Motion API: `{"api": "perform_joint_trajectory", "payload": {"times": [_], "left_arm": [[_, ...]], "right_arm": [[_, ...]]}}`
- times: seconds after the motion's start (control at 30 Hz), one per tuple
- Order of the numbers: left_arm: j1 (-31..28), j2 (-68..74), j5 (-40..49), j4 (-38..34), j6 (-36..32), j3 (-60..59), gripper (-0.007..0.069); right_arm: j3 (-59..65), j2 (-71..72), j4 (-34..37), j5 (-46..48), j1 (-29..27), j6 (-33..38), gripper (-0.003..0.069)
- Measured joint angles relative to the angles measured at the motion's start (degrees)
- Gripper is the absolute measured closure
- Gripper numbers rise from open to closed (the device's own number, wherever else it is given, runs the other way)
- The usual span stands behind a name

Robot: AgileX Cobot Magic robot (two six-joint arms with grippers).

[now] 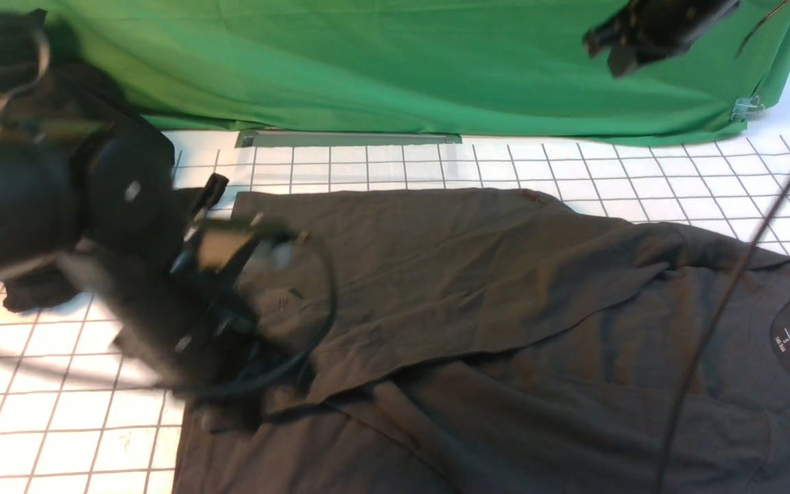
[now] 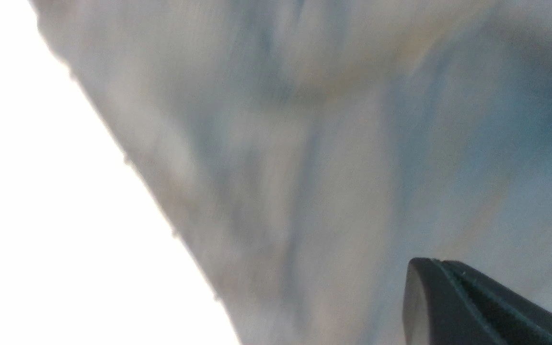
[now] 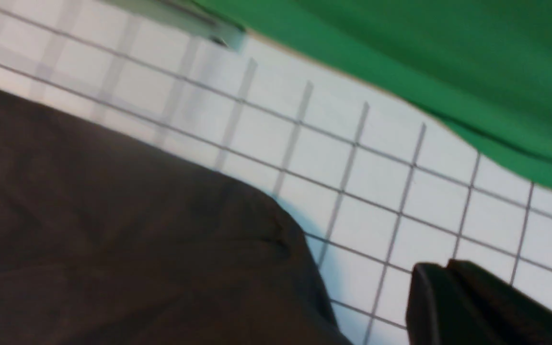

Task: Fold a long-sleeved shirt over a white checkered tablecloth.
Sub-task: 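Grasp the near edge of the shirt at its hem and shoulder corners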

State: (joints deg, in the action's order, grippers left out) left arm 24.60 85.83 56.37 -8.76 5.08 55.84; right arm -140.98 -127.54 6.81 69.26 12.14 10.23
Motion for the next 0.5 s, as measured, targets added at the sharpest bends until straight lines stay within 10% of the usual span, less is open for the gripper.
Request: {"api": "perform_joint_trajectory", "payload": {"times": [0.5], "left_arm": [[0.00, -3.39, -0.65, 0.52, 5.80, -14.70, 0.0629]], "right_arm": [[5.48, -0.79, 2.06, 0.43, 0.06, 0.87, 0.0657]]}}
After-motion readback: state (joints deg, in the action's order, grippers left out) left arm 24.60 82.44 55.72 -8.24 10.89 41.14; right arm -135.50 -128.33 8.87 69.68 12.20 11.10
